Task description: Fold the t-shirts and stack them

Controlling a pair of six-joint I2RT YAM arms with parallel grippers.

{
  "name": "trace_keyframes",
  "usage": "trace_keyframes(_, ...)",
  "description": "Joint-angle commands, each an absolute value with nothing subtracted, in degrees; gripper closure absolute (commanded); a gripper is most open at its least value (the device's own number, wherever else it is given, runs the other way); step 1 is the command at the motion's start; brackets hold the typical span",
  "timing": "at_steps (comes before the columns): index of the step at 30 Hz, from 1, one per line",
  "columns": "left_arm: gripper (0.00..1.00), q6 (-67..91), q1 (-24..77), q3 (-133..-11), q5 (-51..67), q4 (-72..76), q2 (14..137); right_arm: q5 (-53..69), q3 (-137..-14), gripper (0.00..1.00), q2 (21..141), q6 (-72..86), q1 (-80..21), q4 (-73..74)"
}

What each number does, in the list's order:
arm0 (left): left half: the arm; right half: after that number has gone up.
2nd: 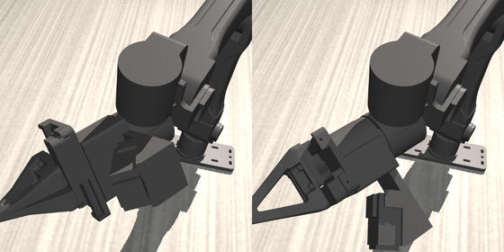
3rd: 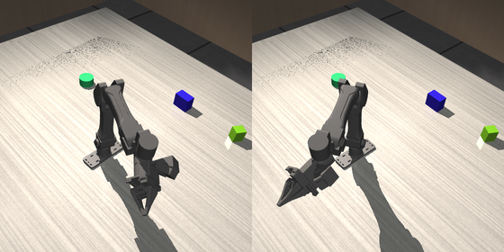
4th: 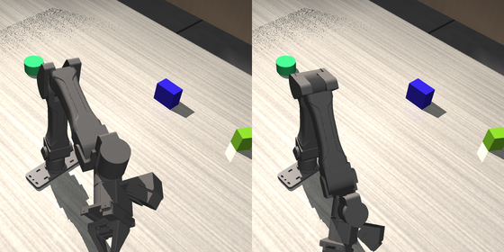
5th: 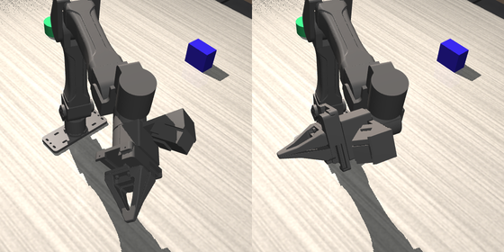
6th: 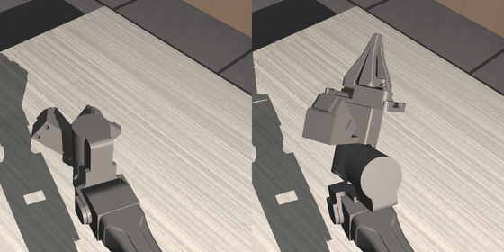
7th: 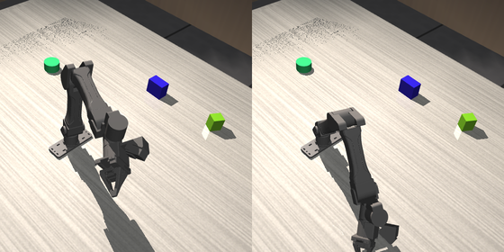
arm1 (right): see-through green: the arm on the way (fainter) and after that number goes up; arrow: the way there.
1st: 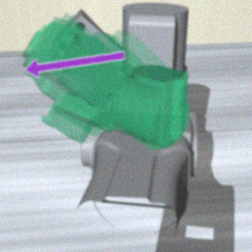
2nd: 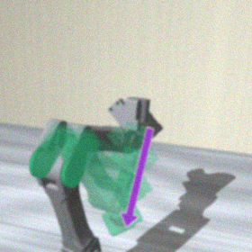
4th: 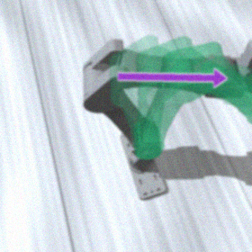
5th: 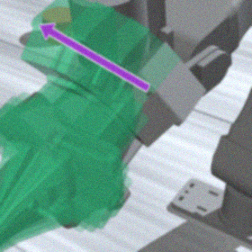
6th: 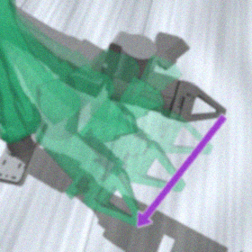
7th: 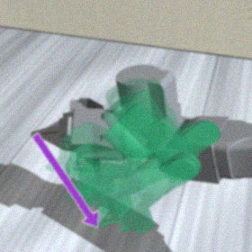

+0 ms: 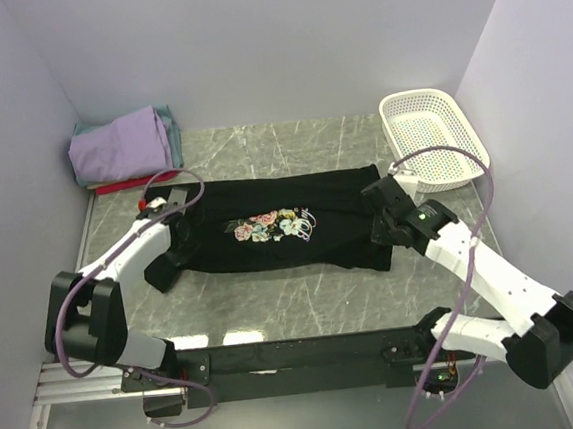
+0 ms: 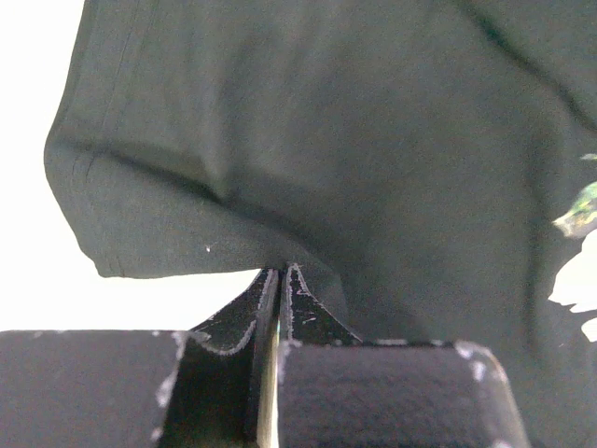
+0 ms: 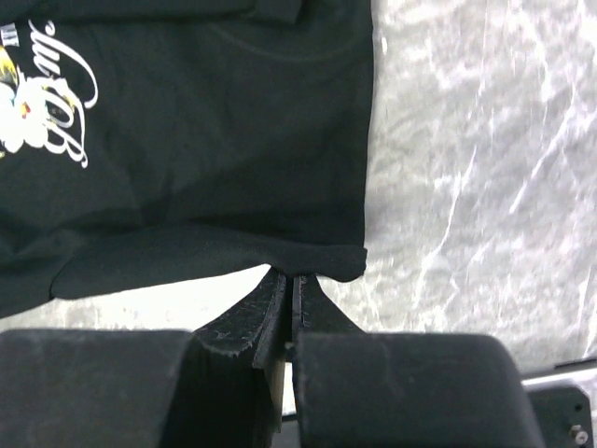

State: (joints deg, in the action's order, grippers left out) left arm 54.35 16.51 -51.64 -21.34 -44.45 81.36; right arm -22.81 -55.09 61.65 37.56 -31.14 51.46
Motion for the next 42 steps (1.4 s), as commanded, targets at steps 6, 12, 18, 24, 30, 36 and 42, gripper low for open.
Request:
trace_keyframes(6,0.92,45.71,14.5,-60.98,-23.29,-44.21,88.93,-21.71,-60.82,0.95,68.46,29.62,-25.49,43.08)
trace_keyframes(12,0.91,41.93,13.1,-66.08,-24.26,-44.3,94.38,-19.78,-63.01,0.95,73.98,26.63,-21.89,39.38)
trace_keyframes(18,0.9,38.24,11.95,-70.48,-22.24,-42.72,100.36,-18.46,-64.78,0.95,81.46,24.79,-19.34,36.66)
trace_keyframes(24,0.89,34.37,11.69,-74.69,-20.22,-42.27,108.26,-16.53,-67.94,0.92,90.51,23.56,-17.4,35.34)
trace_keyframes(30,0.85,32.7,11.69,-78.04,-22.41,-42.28,110.74,-17.49,-71.89,0.91,96.4,23.29,-16.44,33.49)
trace_keyframes(36,0.8,31.29,11.6,-82.44,-30.32,-47.72,111.54,-18.1,-75.76,0.76,99.31,22.33,-15.12,32.61)
trace_keyframes(42,0.48,30.5,10.38,-81.65,-33.05,-49.83,107.76,-20.48,-76.81,0.34,98.71,21.98,-13.71,31.12)
